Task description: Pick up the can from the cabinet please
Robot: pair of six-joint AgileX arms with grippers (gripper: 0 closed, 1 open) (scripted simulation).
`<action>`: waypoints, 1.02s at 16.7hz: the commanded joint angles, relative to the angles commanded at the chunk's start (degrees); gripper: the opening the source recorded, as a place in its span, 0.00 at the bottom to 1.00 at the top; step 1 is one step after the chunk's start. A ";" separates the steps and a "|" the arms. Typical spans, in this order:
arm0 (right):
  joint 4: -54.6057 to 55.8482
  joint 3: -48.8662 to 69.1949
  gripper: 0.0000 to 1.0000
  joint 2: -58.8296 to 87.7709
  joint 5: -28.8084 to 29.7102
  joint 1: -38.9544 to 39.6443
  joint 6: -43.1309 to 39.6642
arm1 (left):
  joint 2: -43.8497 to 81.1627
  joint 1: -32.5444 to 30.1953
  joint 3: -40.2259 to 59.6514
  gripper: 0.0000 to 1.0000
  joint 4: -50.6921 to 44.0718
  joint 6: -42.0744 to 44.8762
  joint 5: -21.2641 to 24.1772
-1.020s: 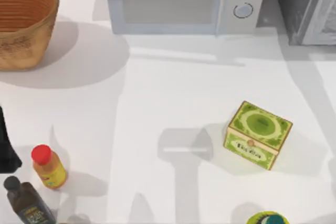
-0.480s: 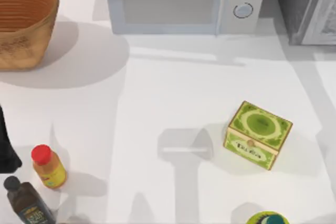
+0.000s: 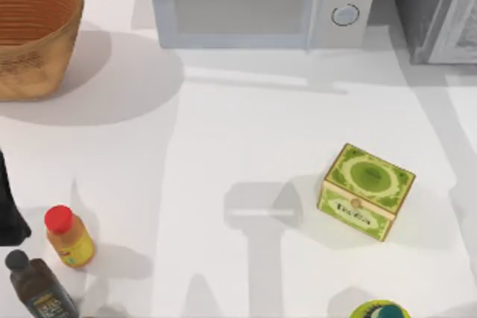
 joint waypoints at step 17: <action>-0.01 0.00 0.00 -0.06 -0.01 0.09 0.07 | 0.00 0.00 0.00 1.00 0.00 0.00 0.00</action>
